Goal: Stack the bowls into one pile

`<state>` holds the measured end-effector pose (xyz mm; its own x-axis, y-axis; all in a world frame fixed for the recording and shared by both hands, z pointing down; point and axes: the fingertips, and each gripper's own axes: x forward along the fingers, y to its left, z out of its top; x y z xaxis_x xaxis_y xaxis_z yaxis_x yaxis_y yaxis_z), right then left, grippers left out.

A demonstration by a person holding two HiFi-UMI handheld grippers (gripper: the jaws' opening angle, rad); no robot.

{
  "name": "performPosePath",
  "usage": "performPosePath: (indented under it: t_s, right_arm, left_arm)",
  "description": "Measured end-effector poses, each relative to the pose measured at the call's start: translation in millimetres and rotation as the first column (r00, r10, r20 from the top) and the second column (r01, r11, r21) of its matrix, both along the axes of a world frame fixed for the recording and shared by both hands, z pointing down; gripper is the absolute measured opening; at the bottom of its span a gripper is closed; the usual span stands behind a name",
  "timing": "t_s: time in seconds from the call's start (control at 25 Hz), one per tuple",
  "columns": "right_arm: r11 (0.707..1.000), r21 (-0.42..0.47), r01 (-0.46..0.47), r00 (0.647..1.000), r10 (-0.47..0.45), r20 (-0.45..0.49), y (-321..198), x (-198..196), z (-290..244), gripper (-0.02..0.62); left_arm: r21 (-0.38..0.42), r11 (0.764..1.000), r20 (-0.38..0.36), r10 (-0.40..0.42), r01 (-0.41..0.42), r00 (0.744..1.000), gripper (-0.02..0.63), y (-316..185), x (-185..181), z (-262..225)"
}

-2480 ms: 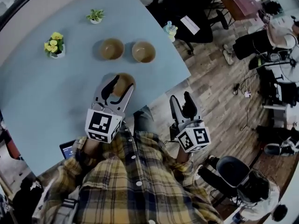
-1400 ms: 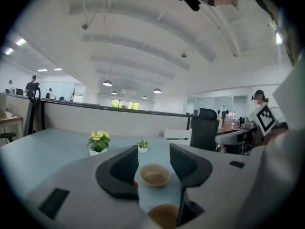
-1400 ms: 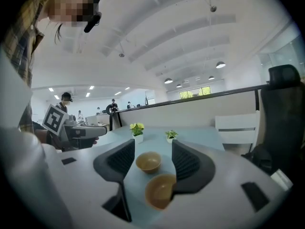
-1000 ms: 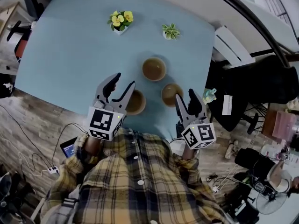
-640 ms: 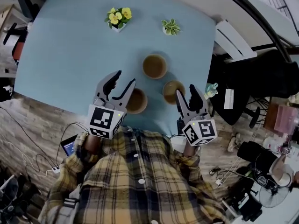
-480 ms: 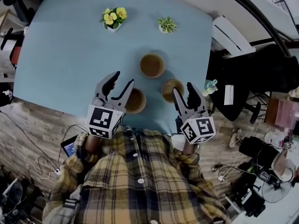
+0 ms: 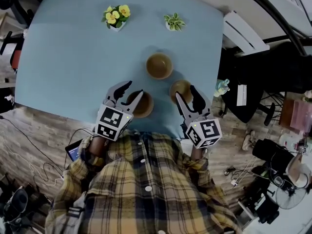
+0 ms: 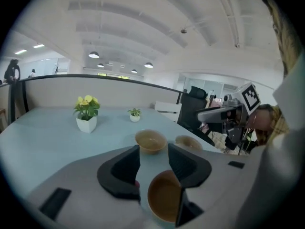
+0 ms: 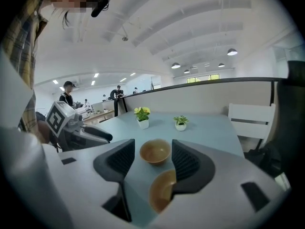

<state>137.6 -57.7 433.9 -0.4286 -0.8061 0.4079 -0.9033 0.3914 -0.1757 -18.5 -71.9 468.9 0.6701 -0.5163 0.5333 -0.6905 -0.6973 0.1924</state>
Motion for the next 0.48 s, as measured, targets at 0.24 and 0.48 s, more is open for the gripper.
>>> performPosePath:
  t_s: [0.24,0.48]
  right_arm:
    - [1.0,-0.025,0.017,1.0,-0.016,0.014,6.3,-3.3,9.4,0.225]
    - [0.998,-0.048,0.031,0.999,-0.03,0.021,10.7,-5.5,18.4,0.225]
  left_arm:
    - [-0.109,0.992,0.087,0.079,-0.07,0.993,0.165,17.2,1.7,42.2]
    - [-0.15,0.984,0.162,0.118,-0.094,0.98,0.14,23.6,-1.9,70.1]
